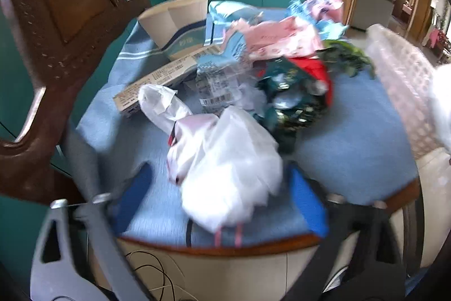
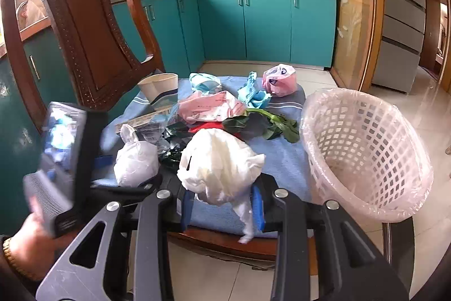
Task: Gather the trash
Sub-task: 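Grasp the white plastic bag with the right gripper while the left gripper grasps another white bag, then carry the white bag over the mesh basket with the right gripper and release it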
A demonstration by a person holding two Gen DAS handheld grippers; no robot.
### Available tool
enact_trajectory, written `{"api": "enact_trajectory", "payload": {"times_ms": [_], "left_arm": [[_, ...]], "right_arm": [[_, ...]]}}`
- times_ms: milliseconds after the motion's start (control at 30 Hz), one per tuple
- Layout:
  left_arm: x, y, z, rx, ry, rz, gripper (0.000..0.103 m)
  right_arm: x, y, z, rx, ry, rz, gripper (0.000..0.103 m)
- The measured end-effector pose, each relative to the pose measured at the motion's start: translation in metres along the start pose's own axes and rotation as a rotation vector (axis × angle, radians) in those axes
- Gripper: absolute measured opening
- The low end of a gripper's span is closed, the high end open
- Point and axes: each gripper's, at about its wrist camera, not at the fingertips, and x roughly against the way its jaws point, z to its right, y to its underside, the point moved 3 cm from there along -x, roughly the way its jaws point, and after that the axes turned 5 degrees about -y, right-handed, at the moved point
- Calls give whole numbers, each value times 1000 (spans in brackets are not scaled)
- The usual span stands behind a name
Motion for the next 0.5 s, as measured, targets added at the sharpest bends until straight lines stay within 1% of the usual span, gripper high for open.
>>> {"api": "enact_trajectory", "payload": {"times_ms": [33,67,100,133,167,300,333,433,500], "left_arm": [[-6,0,-1,4,7,-20,56],[-10,2,-2,12,21,-41,47],[-10,4,-4,26,39,-46,43],[-6,6,-6,21,41,-45,35],[-1,7,-6,12,46,-40,30],[48,10,-15,-23,31,68,27],[63,11,-19,-13,52,95,27],[102,6,-28,43,145,150,27],[122,3,-28,57,159,192,27]], "right_arm": [[0,0,-1,2,-6,1,34],[1,-1,-1,5,-9,3,34],[1,-1,-1,7,-10,6,34],[2,-1,-1,8,-9,7,34],[2,-1,1,8,-8,7,34],[3,-2,7,-11,-10,9,34],[4,-2,8,-17,-11,11,34],[6,-4,8,-28,-21,21,34],[7,-4,7,-32,-25,27,34]]}}
